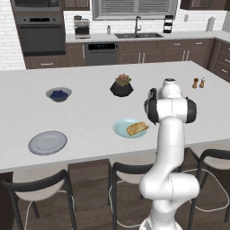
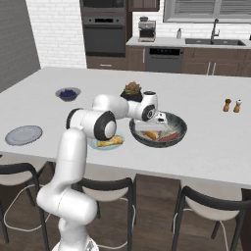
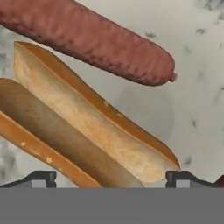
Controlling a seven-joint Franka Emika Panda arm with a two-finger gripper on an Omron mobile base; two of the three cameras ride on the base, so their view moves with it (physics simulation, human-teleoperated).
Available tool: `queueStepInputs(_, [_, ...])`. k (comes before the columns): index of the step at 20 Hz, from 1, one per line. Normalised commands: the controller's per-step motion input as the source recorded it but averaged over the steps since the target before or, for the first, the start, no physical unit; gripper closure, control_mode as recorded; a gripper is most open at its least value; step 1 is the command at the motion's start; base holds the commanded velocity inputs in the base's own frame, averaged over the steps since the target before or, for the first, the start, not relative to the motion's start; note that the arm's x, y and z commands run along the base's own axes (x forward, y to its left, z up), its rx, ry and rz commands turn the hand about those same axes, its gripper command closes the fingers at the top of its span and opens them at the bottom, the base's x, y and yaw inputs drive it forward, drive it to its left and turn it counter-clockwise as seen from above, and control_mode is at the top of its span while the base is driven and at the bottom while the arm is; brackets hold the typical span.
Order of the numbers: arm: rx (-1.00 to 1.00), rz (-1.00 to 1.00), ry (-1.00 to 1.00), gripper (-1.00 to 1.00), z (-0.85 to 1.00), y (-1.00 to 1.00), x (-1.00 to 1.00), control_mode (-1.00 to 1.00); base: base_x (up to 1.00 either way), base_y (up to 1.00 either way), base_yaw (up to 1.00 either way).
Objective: Place one bun and one sausage from the bowl on each plate.
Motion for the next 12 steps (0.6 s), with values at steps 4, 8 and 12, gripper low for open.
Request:
queueStepInputs(4, [-0.02,0.0,0.01,1.0,-0.39,0.0,0.05,-1.0,0.0,0.0,0.0])
queueStepInputs(8, [-0.01,0.0,0.0,1.0,-0.22,0.0,0.11,-1.0,0.0,0.0,0.0])
queueStepInputs(12, [-0.02,0.0,0.0,1.0,-0.1,0.03,0.0,-1.0,0.0,0.0,0.0])
